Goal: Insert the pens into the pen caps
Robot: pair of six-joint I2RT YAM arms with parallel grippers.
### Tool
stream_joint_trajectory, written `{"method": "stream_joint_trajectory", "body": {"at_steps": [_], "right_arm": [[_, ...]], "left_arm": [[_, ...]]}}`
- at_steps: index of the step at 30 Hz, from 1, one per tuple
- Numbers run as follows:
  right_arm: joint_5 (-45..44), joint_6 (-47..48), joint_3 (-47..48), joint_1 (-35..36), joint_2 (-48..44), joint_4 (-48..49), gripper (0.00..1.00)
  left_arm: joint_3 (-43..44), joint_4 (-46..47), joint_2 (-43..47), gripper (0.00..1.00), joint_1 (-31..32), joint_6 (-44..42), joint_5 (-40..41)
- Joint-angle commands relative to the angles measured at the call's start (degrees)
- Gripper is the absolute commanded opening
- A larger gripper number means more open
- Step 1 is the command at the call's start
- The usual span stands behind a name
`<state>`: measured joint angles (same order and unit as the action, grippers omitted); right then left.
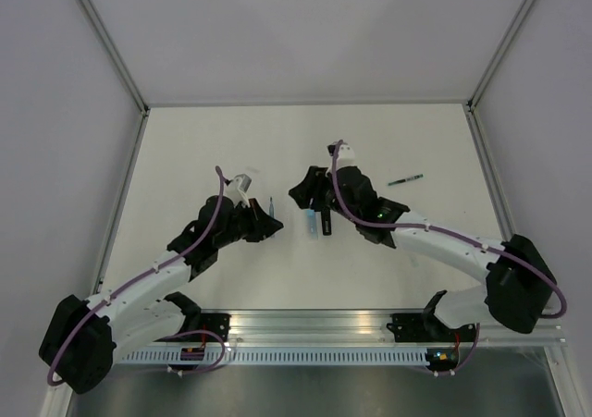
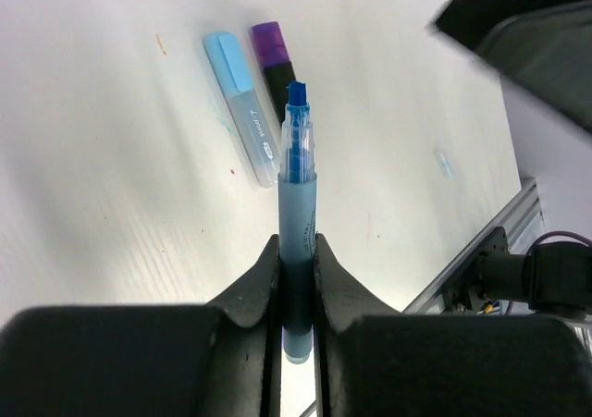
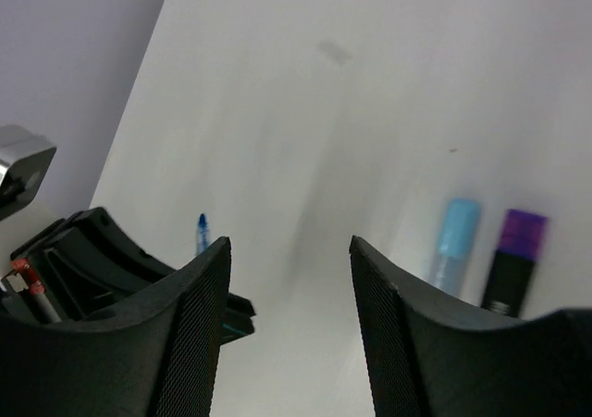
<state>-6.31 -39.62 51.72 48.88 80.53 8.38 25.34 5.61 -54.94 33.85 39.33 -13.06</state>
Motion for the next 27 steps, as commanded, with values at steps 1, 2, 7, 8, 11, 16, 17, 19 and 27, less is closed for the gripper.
{"method": "stream_joint_trajectory", "body": {"at_steps": [1,2,7,8,11,16,17,19,27], "right_arm": [[-9.3,4.1,2.1,-4.8,-8.2,-12.2,0.6],[-10.0,4.1,2.0,-6.2,-9.6,-16.2,0.61],[-16.9,9.4,4.2,-18.5,-15.5,-29.2,0.61],[-19.9,10.2,5.3,-20.5,-15.4,-34.9,0.61],[-24.2,10.1,11.3,-26.7,-12.9,-47.3,0.61],[-13.3,4.7,11.6,-35.0,-14.3,-55.7,0.61],[-11.2,-1.3,9.6,-36.0,-15.6,-55.8,0.61],[-7.7,-9.2,3.4,-38.2,-19.8,-55.7,0.6],[-6.8,-41.7,2.8,-38.5,-14.6,-69.9,0.56]], "left_arm": [[6.4,-4.6,-2.9,0.02,-0.1,-0.3,3.8],[7.5,-5.2,-3.6,0.02,-0.2,-0.6,3.8],[10.1,-6.1,-4.9,0.02,-0.5,-4.2,5.8],[9.0,-2.7,-4.0,0.02,-0.5,-5.1,6.3],[4.0,-1.3,-2.4,0.02,-0.6,-7.7,12.7],[3.4,-2.2,0.1,0.02,-0.6,-9.1,17.6],[3.6,-2.4,0.3,0.02,-0.6,-9.4,17.8],[4.7,-3.9,0.9,0.02,-0.6,-9.9,18.2],[3.5,-4.5,3.0,0.02,-0.6,-10.0,20.0]]}}
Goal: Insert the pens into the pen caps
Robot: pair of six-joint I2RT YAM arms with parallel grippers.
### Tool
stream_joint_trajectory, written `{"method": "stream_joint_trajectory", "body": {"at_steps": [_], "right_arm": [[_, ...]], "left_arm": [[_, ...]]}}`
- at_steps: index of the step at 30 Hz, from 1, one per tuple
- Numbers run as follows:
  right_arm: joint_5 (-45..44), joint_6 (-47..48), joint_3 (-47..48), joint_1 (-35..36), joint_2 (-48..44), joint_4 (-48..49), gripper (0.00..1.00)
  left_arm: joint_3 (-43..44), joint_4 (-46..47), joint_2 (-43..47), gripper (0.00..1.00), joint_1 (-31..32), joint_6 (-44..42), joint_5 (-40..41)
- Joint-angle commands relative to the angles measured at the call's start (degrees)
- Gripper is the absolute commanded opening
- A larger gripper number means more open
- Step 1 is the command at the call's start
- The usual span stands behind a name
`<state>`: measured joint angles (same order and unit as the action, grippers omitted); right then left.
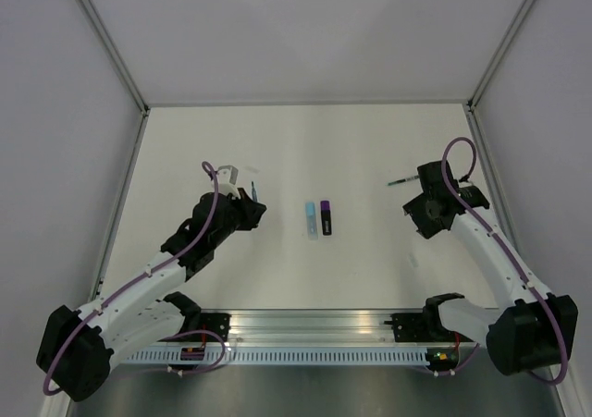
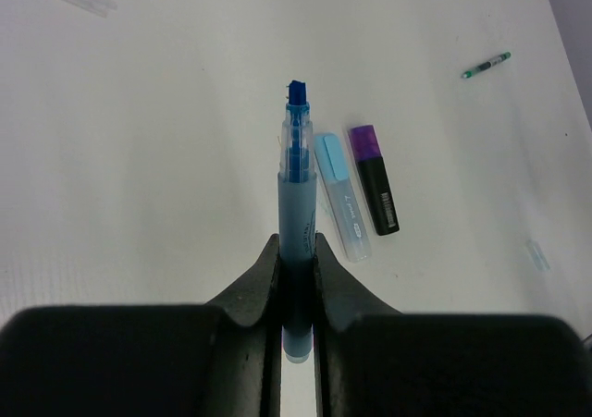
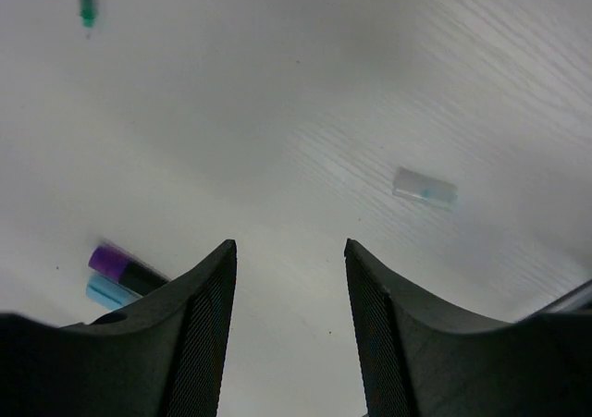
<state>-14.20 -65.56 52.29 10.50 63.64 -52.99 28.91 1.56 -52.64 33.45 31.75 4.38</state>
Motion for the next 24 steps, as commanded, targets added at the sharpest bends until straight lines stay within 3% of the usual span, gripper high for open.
{"method": "stream_joint_trajectory", "body": {"at_steps": [1,3,4,5,7,11,14,21,24], "right_arm": [[0.1,-17.0,3.2,-0.1,2.9,-9.4,0.56],[-1.2,-17.4,4.0,-0.1,2.4,-8.0,0.56],[-1.3,-6.9,4.7,-0.1,1.0,-3.8,0.56],[3.8,2.4,4.5,-0.1,-0.2,9.9,0.58],[10.5,19.1,4.3,-0.1,-3.3,17.9,0.58],[2.8,38.4,3.2,-0.1,-5.0,13.6,0.64],[-1.4,45.4,3.6,-0.4,0.9,7.7,0.64],[12.5,57.3,24.4,-0.9,21.1,-8.4,0.6],[8.7,61.2,27.9,-0.6,25.0,-15.4,0.62]], "left_arm": [[-0.1,-0.7,0.7,0.02,-0.2,-2.5,3.2],[-0.1,-0.7,0.7,0.02,-0.2,-2.6,3.5],[0.0,-0.7,0.7,0.02,-0.2,-2.6,3.3],[0.0,-0.7,0.5,0.02,-0.2,-2.5,3.0],[0.2,-0.6,0.2,0.02,-0.2,-2.6,2.1],[0.4,-0.2,-0.2,0.02,-0.2,-2.5,1.2],[0.1,0.4,-0.6,0.02,-0.2,-2.1,0.3],[0.4,0.5,-2.8,0.02,-0.2,-1.9,-0.6],[0.7,0.5,-3.2,0.02,-0.2,-1.9,-0.7]]}}
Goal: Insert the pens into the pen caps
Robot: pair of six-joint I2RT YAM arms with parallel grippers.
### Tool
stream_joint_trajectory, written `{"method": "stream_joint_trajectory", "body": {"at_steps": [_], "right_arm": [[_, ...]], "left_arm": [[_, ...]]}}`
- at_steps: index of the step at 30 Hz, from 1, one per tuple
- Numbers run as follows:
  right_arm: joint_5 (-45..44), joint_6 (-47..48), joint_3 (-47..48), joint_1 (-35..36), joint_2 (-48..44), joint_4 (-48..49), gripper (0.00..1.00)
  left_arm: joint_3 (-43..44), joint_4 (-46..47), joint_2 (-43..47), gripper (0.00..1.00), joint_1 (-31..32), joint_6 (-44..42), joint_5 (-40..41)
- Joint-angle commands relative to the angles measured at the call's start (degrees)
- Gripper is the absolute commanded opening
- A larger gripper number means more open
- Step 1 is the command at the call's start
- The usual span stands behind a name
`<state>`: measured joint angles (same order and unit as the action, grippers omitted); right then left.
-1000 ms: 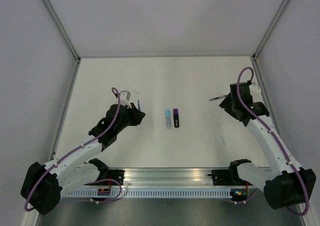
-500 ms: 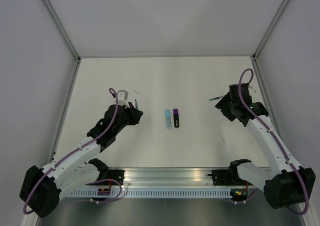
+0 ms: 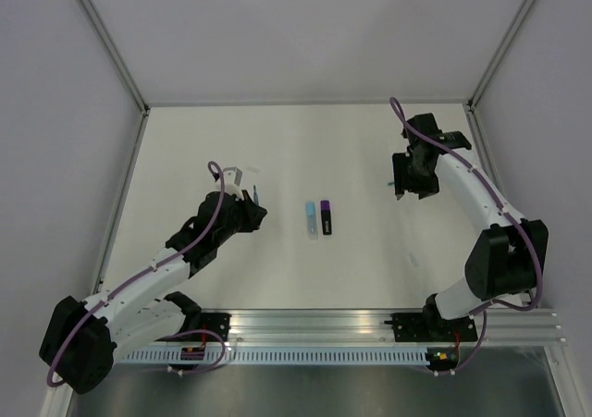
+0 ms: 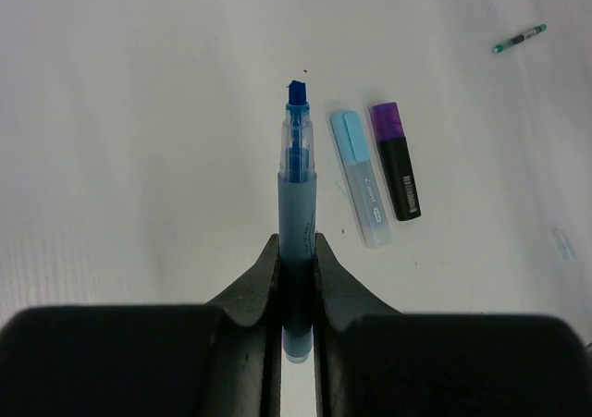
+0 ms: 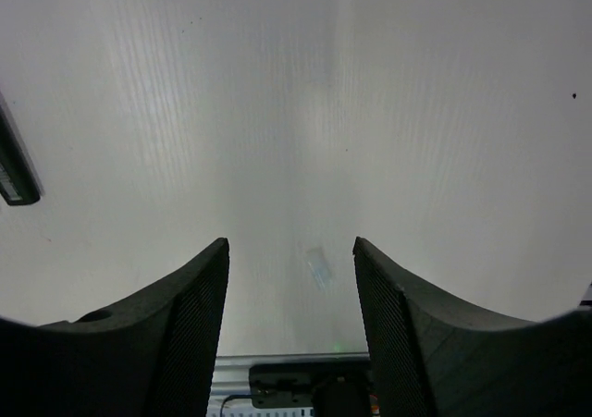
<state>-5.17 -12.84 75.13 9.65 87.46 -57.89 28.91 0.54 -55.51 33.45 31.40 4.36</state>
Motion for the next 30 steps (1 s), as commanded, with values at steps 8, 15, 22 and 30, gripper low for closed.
{"method": "stream_joint_trajectory", "body": {"at_steps": [8,15,22,30], "right_arm": [[0.1,12.3,6.6,1.9,6.0,-11.3,0.64],[-7.7,19.8,2.6,9.4,12.2,-10.2,0.65],[-5.5,25.1,-10.3,11.9,8.3,-4.3,0.67],[-3.9,27.8,-17.4,11.9,1.9,-2.0,0.68]], "left_arm": [[0.8,1.8,-0.7,0.02,-0.2,-0.7,-3.3],[1.0,2.3,-0.6,0.02,-0.2,-0.2,-4.1],[1.0,2.2,-0.1,0.02,-0.2,0.3,-6.6],[0.5,2.2,1.5,0.03,-0.2,0.9,-7.2]]}}
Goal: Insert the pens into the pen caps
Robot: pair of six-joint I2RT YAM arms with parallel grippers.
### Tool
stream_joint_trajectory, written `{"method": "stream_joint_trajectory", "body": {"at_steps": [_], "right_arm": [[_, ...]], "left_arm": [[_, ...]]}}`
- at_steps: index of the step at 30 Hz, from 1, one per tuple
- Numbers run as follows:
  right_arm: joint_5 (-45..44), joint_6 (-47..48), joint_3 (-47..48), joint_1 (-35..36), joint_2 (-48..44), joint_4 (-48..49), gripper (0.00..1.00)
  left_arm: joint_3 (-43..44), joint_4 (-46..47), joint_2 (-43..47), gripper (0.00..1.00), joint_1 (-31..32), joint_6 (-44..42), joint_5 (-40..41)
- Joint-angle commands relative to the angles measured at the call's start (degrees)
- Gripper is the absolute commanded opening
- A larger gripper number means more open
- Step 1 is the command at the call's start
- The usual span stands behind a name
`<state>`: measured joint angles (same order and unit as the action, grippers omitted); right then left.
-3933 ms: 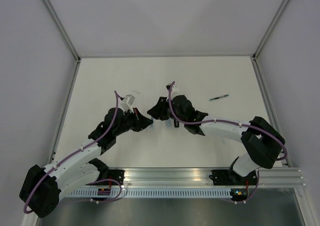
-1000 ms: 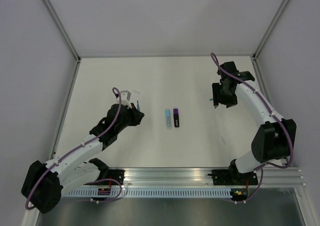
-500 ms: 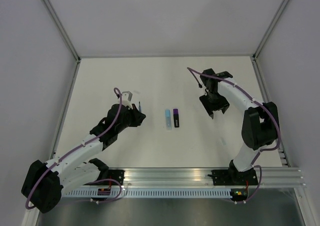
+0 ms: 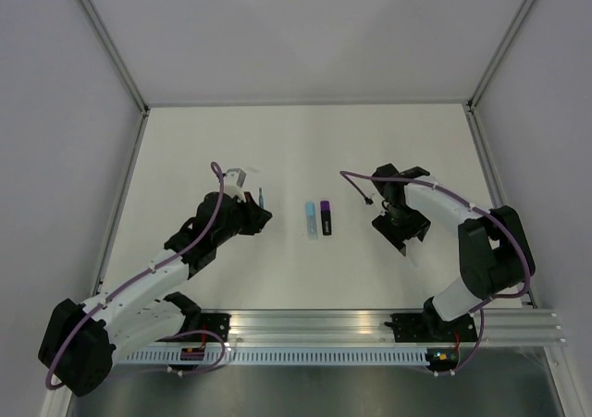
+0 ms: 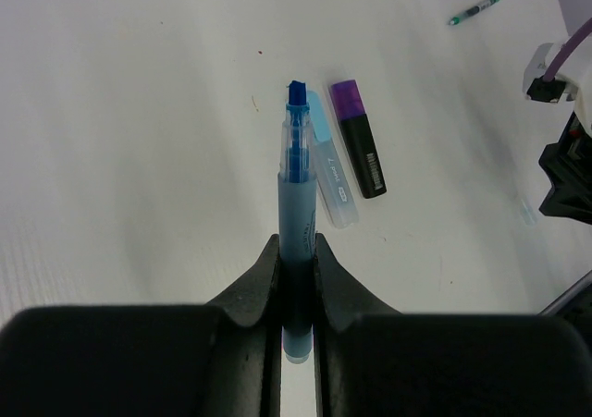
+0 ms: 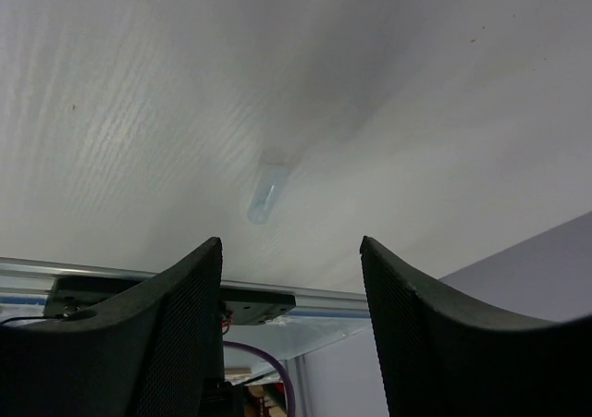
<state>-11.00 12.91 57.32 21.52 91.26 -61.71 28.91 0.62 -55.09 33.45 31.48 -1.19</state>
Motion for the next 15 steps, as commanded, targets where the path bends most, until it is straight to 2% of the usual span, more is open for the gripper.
{"method": "stream_joint_trajectory", "body": {"at_steps": [1,5,15], "right_arm": [[2.2,2.0,-0.1,0.0,-2.0,1.9,0.67],[9.4,2.8,-3.0,0.1,-2.6,2.7,0.66],[7.8,2.6,-5.3,0.1,-1.7,3.2,0.66]], "left_arm": [[0.5,2.0,1.1,0.03,-0.2,0.9,-1.6],[0.5,1.9,1.3,0.03,-0.2,0.9,-1.3],[0.4,1.9,1.7,0.03,-0.2,1.1,-1.4]]}}
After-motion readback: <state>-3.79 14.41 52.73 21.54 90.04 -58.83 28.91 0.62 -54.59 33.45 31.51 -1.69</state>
